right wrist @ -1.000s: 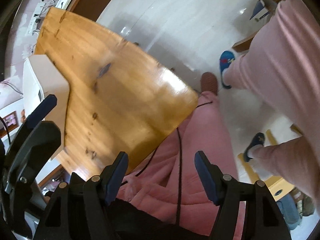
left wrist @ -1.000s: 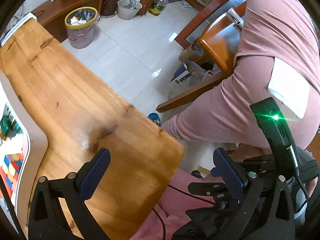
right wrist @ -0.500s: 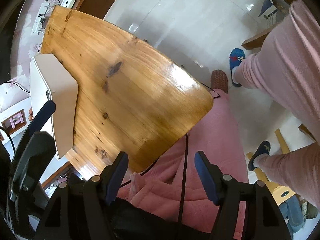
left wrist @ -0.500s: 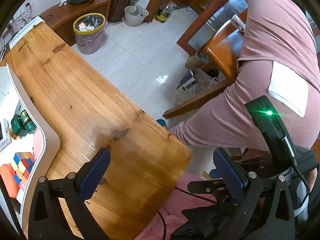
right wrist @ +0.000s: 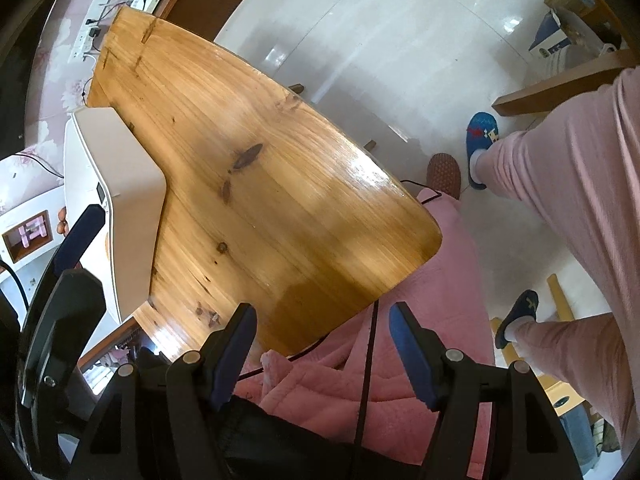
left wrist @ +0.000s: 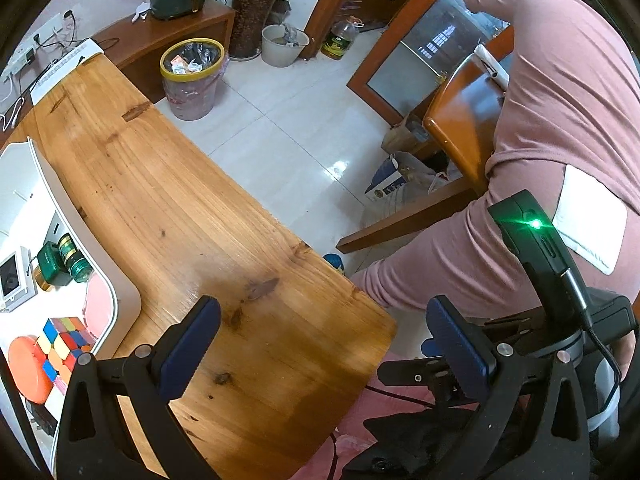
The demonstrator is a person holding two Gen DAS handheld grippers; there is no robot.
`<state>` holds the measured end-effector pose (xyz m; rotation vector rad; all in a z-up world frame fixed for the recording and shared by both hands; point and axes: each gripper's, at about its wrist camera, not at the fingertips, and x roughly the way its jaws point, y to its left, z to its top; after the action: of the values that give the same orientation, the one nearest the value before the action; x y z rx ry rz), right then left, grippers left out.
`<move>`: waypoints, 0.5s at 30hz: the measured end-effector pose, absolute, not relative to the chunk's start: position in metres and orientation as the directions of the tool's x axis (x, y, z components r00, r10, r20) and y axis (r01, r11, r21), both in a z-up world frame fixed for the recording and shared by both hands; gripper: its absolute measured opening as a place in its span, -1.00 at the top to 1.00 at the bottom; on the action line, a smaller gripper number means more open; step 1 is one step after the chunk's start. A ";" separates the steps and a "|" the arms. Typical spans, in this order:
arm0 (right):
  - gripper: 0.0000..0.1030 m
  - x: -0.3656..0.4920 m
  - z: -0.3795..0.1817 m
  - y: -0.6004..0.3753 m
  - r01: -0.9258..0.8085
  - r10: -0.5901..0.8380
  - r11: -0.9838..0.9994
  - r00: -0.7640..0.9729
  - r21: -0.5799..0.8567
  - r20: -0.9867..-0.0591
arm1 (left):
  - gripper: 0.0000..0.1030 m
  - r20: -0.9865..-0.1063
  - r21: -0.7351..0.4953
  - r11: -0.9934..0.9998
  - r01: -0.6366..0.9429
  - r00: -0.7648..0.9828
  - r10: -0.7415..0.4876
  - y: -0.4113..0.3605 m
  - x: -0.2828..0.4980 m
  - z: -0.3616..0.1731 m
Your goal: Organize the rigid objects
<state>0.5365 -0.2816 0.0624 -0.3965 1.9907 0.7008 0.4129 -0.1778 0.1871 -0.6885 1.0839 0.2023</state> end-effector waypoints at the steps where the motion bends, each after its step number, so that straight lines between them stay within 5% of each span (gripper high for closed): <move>1: -0.35 0.537 0.062 -0.282 -0.537 0.008 0.784 -0.494 0.312 -0.869 | -0.99 -0.864 -0.417 0.776 -0.473 0.472 -0.176 -0.178 0.413 0.187; 15: -0.35 0.532 0.056 -0.289 -0.502 0.010 0.809 -0.506 0.304 -0.863 | -0.99 -0.865 -0.418 0.786 -0.455 0.465 -0.190 -0.182 0.416 0.183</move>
<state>0.5324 -0.2886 0.0558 -0.3653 2.0170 0.6609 0.4163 -0.1821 0.1831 -0.6796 1.0971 0.1790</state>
